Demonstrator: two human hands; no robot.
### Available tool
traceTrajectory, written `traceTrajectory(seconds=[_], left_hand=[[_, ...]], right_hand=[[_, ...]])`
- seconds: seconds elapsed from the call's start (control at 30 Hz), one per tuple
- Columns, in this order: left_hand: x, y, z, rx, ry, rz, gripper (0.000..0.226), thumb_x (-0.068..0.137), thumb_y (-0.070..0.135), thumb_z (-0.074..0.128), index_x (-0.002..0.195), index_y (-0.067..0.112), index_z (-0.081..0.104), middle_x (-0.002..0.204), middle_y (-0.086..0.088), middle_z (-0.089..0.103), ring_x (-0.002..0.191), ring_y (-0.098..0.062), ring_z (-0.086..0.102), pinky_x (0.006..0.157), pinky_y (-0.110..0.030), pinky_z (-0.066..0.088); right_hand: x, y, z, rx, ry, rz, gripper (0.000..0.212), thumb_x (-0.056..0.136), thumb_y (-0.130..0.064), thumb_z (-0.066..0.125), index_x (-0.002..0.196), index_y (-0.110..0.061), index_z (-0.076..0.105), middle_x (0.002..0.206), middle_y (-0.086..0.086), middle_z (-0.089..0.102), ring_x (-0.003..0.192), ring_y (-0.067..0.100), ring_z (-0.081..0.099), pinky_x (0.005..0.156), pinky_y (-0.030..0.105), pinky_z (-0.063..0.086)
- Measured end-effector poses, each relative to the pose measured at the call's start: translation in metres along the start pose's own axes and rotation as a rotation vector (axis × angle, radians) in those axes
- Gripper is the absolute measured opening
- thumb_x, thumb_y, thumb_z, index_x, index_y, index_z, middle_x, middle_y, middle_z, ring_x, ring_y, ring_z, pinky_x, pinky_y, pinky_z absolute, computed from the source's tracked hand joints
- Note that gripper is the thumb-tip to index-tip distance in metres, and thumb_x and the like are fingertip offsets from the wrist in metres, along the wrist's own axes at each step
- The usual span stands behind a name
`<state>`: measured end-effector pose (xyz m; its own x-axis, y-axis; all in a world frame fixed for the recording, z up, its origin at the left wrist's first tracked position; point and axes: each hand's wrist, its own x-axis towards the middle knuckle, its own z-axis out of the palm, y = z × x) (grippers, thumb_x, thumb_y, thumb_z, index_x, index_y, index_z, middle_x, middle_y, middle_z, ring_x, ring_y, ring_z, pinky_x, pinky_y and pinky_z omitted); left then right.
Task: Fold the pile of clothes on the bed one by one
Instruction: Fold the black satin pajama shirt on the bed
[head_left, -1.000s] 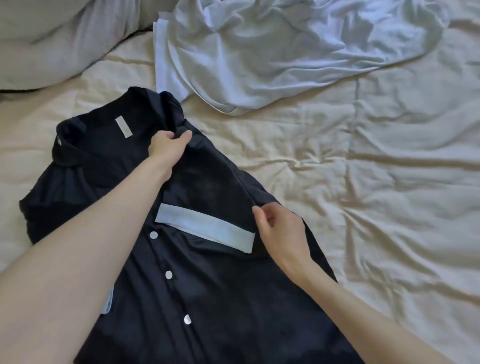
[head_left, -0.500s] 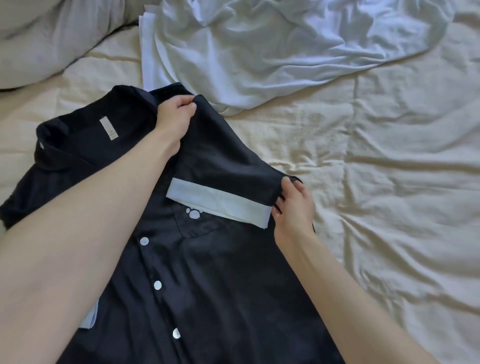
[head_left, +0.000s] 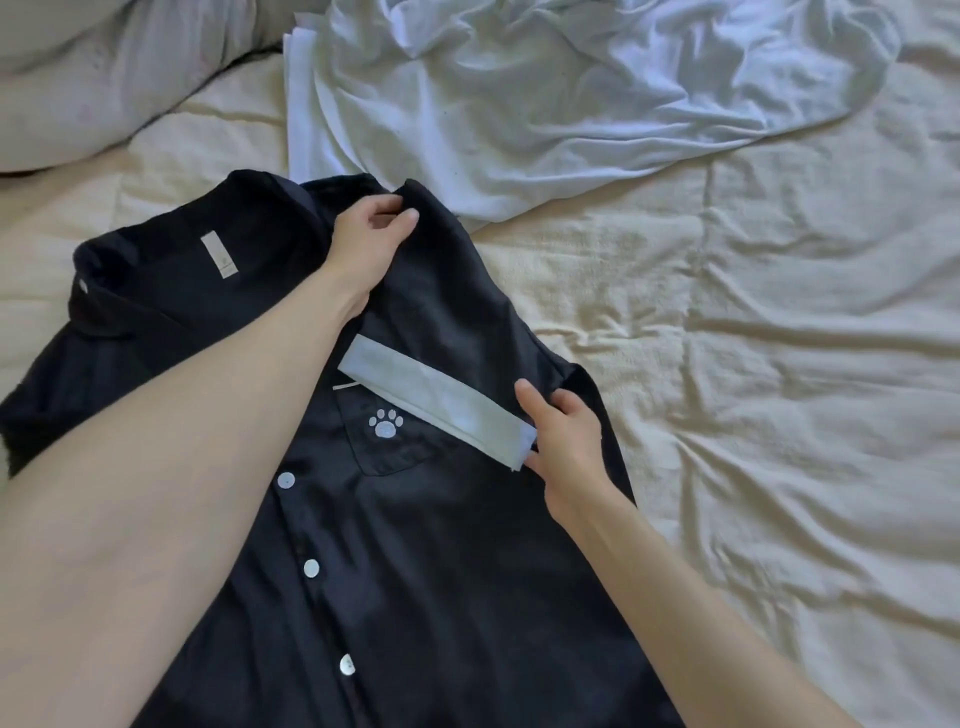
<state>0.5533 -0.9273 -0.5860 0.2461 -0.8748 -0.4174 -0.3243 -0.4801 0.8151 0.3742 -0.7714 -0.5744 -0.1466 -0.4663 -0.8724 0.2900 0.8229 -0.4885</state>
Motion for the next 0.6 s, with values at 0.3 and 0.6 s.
traceTrajectory(seconds=[0.3, 0.6], left_hand=[[-0.052, -0.044, -0.028, 0.508, 0.099, 0.020, 0.034, 0.086, 0.033, 0.066, 0.113, 0.013, 0.061, 0.084, 0.006, 0.053, 0.090, -0.013, 0.051, 0.077, -0.022, 0.035], [-0.099, -0.047, -0.039, 0.748, 0.139, 0.158, 0.044, 0.091, 0.031, 0.058, 0.131, 0.015, 0.048, 0.127, -0.011, 0.047, 0.117, -0.028, 0.043, 0.094, -0.040, 0.038]], right_hand=[[-0.010, 0.006, 0.000, 0.046, -0.110, 0.149, 0.070, 0.090, -0.005, 0.061, 0.148, -0.005, 0.022, 0.135, 0.002, 0.044, 0.116, 0.024, 0.054, 0.093, 0.037, 0.050], [-0.026, 0.025, -0.014, -0.285, -0.010, -0.031, 0.034, 0.088, -0.012, 0.061, 0.121, -0.012, 0.051, 0.098, 0.005, 0.065, 0.085, 0.018, 0.068, 0.080, 0.033, 0.057]])
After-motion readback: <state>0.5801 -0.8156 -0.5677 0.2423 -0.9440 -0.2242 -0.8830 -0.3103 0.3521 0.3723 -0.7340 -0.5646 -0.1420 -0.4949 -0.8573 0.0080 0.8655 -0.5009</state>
